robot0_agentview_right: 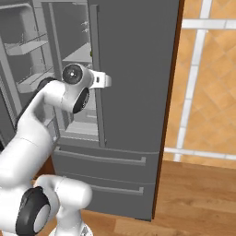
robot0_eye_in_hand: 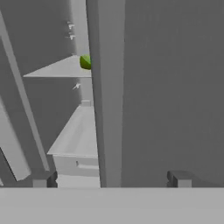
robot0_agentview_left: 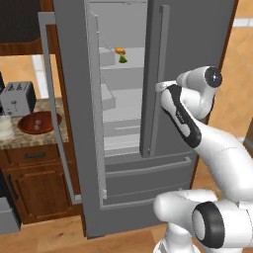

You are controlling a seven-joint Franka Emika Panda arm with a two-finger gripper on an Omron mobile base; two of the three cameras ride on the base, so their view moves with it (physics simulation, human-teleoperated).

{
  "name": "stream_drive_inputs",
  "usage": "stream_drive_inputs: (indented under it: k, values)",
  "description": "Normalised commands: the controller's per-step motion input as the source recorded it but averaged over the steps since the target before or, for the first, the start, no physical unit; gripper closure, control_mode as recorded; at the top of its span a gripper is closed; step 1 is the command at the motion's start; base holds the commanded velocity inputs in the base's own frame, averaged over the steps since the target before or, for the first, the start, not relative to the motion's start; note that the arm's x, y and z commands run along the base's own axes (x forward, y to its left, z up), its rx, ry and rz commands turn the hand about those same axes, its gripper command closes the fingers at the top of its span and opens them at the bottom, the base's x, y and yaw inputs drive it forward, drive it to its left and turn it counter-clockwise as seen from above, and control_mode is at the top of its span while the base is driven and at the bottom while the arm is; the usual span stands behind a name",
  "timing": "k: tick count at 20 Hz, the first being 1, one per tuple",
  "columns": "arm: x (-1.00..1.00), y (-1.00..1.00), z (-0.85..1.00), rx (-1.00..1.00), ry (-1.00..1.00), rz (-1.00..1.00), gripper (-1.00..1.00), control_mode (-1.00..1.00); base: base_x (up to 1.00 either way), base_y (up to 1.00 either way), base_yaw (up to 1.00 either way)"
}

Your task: Grab a lemon wedge from the fridge and one ice cube from the ice bowl, and put them in the glass of lemonade.

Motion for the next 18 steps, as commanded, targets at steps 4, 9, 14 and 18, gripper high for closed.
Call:
stream_drive_inputs:
  k: [4, 9, 14, 18]
  values:
    - [0.68, 0.16, 0.00, 0.00, 0.00, -0.03, -1.00, -1.00, 0.00, 0.00, 0.00]
    - [0.90, 0.05, -0.02, 0.00, 0.00, -0.09, -1.00, -1.00, 0.00, 0.00, 0.00]
    - [0.93, -0.02, -0.16, 0.00, 0.00, -0.01, -1.00, -1.00, 0.00, 0.00, 0.00]
    - [0.96, -0.14, -0.23, 0.00, 0.00, 0.00, -1.00, -1.00, 0.00, 0.00, 0.00]
